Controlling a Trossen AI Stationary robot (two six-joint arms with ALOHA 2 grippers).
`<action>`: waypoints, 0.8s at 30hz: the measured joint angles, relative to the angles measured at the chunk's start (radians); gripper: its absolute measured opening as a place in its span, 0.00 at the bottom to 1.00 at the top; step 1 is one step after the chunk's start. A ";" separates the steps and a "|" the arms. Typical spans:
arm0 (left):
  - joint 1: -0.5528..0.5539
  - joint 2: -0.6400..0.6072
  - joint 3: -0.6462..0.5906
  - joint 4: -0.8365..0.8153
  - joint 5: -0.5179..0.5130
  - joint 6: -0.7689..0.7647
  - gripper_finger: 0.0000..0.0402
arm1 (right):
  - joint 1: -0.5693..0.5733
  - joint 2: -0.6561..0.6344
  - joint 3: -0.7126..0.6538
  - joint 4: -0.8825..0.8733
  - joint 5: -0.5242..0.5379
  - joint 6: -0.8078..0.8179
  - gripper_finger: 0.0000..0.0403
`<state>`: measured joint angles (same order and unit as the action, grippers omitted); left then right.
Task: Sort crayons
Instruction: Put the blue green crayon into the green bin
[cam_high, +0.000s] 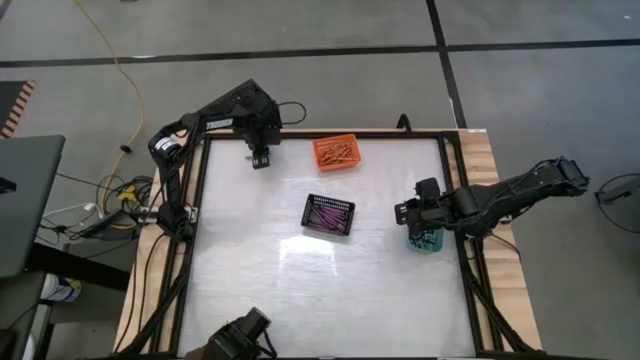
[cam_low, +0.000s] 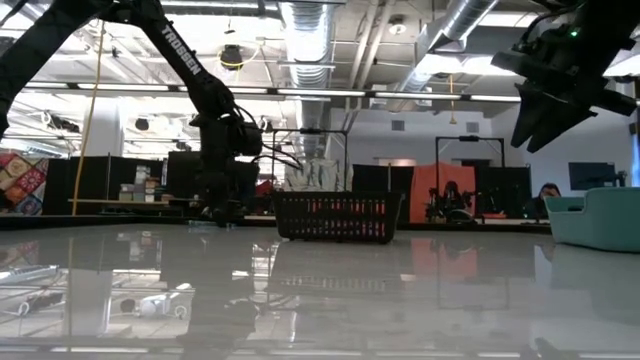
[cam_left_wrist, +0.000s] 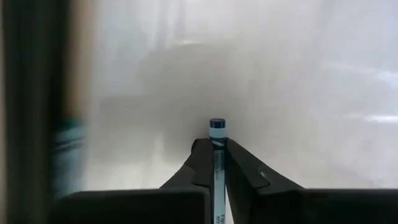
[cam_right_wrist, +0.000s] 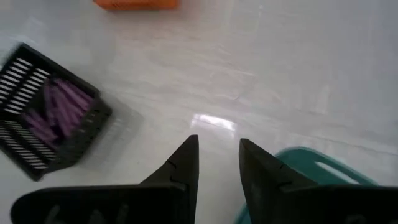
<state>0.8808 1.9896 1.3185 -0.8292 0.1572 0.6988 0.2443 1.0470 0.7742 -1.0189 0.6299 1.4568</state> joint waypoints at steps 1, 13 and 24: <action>-0.006 -0.006 0.005 -0.013 0.036 -0.023 0.01 | 0.000 0.000 0.000 0.018 0.005 0.000 0.27; -0.159 -0.316 0.066 0.071 0.493 -0.178 0.00 | -0.123 0.008 0.000 0.730 0.006 -0.561 0.27; -0.309 -0.511 0.067 0.330 0.568 -0.342 0.00 | -0.288 0.117 0.000 1.202 -0.297 -0.805 0.33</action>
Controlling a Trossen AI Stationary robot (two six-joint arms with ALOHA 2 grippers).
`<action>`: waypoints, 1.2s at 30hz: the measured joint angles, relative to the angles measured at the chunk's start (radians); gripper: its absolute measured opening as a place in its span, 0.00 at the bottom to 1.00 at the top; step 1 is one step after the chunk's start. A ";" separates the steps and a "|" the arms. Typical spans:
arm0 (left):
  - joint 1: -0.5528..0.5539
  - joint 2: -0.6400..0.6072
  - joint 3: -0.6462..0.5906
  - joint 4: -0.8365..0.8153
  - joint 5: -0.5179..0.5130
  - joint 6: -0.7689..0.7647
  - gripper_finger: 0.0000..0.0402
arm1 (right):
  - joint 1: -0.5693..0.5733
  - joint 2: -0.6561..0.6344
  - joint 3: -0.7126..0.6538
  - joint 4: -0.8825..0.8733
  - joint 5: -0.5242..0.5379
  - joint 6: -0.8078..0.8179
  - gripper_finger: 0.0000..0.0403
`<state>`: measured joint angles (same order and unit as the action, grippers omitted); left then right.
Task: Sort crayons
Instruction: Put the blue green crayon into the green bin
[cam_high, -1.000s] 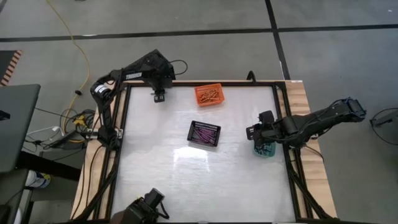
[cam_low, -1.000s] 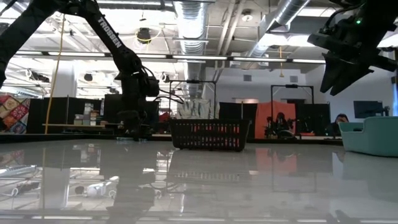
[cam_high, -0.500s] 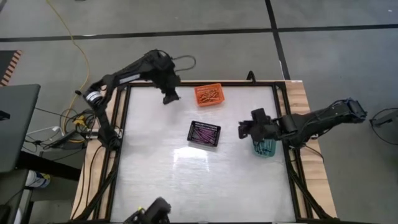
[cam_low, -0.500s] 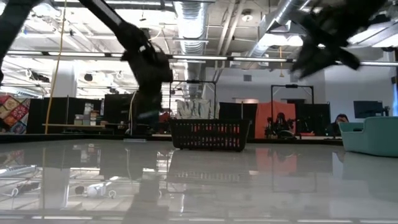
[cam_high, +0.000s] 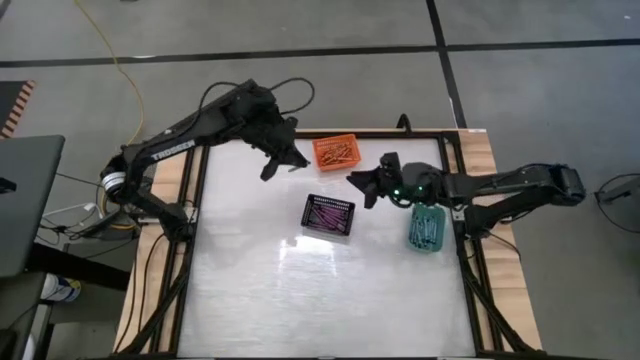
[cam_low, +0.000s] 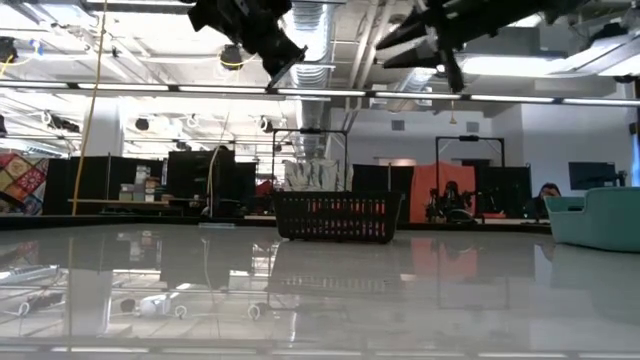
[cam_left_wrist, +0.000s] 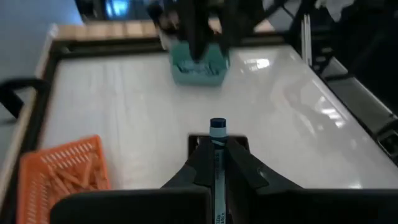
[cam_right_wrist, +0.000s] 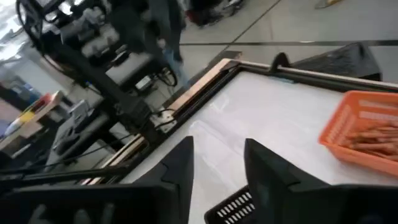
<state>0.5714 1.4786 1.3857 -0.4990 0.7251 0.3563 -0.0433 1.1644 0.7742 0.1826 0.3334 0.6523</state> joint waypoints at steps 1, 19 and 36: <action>-0.007 -0.005 0.000 0.021 0.002 -0.011 0.00 | -0.005 0.015 0.000 0.023 -0.018 -0.006 0.36; -0.047 -0.014 0.001 0.364 0.138 -0.294 0.00 | 0.003 0.218 0.163 0.256 -0.044 -0.429 0.55; -0.049 -0.016 0.002 0.569 0.223 -0.454 0.00 | 0.002 0.248 0.282 0.195 -0.023 -0.481 0.53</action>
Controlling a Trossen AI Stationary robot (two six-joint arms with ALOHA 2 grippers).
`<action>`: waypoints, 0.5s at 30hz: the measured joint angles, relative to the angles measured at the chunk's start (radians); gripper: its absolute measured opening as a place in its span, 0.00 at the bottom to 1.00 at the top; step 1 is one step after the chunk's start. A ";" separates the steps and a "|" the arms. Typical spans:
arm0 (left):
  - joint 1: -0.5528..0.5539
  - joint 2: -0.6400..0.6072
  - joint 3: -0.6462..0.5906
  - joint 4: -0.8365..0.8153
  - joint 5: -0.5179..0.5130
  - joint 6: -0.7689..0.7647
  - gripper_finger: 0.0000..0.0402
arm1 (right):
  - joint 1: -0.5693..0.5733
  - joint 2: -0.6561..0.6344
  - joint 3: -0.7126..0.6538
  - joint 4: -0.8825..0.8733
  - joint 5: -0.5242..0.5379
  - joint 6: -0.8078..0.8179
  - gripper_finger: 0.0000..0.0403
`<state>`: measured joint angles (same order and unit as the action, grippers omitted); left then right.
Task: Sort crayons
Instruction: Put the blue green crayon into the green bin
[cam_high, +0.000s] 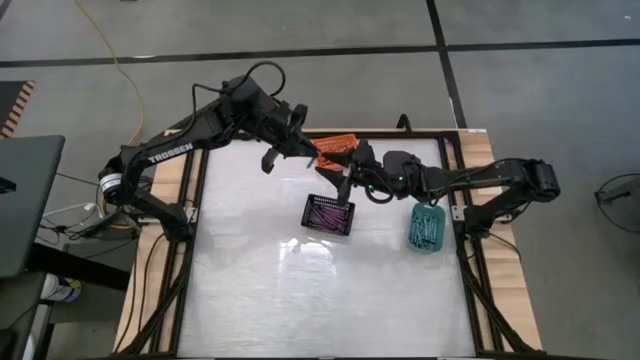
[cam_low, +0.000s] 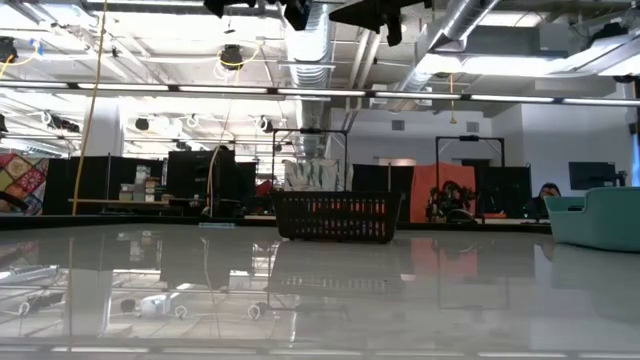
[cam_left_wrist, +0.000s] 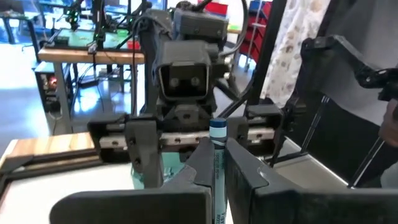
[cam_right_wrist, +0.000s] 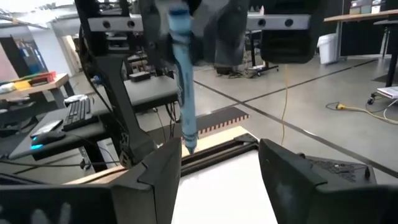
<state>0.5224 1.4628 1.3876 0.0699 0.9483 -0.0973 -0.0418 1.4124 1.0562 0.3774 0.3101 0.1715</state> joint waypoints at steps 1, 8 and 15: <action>0.000 0.000 0.000 0.012 0.007 -0.007 0.00 | 0.000 0.000 0.003 -0.003 0.004 0.000 0.53; -0.001 -0.001 0.000 0.062 0.017 -0.045 0.00 | 0.001 0.000 0.029 -0.003 0.006 -0.021 0.53; -0.011 -0.001 0.000 0.066 0.036 -0.054 0.00 | 0.001 0.000 0.052 -0.001 0.006 -0.025 0.53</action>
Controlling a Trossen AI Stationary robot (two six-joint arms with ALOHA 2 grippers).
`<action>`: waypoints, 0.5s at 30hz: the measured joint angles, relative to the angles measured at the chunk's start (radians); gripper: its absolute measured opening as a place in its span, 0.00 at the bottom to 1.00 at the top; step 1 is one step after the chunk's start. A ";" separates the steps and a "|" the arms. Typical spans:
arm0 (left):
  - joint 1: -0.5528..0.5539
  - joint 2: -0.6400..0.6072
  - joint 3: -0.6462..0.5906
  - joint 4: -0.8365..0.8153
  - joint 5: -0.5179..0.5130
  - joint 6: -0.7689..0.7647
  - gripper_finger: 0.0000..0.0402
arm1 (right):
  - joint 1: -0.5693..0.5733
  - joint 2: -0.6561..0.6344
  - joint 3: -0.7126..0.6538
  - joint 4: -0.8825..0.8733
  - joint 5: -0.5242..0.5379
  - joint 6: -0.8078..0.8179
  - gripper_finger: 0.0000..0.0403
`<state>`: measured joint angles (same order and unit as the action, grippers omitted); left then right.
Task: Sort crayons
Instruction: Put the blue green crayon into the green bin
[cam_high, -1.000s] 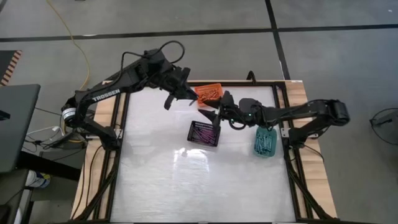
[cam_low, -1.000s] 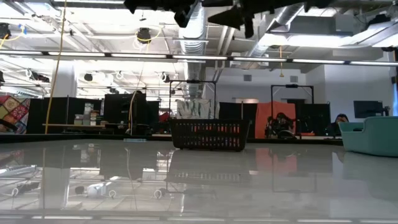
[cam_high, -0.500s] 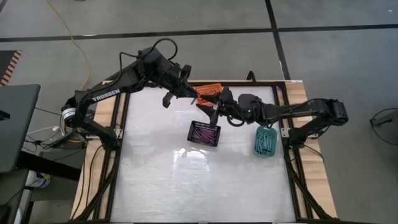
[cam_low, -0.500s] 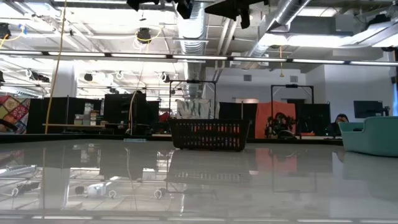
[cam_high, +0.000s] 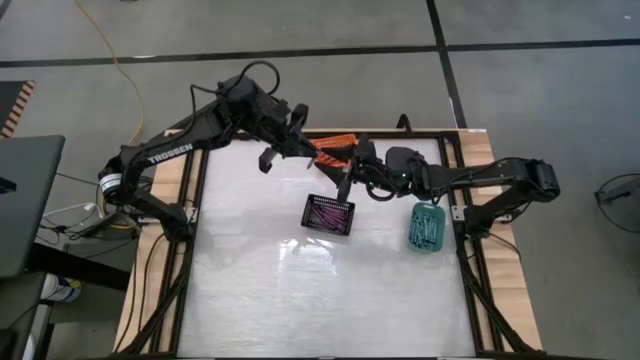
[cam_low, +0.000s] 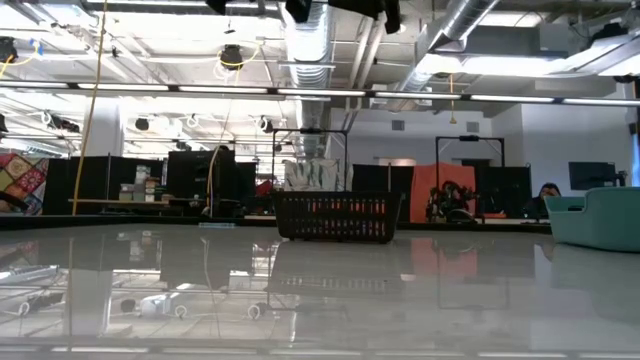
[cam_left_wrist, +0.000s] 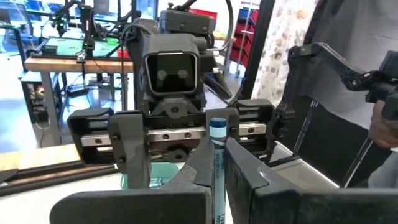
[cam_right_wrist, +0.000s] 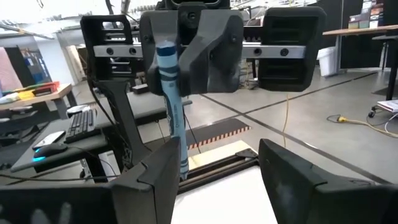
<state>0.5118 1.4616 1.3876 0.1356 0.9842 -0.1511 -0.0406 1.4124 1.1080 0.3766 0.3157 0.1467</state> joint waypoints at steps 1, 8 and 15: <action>-0.003 0.000 0.000 0.002 0.000 0.000 0.00 | 0.000 0.000 0.000 -0.001 0.000 0.000 0.53; -0.019 0.000 0.000 0.022 0.000 0.008 0.00 | 0.001 0.000 0.000 0.005 -0.050 0.007 0.53; -0.019 0.000 0.000 0.020 -0.004 0.033 0.00 | 0.015 0.000 0.000 0.024 -0.087 0.029 0.53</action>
<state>0.4927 1.4612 1.3876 0.1556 0.9798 -0.1185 -0.0256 1.4120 1.1080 0.4005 0.2288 0.1759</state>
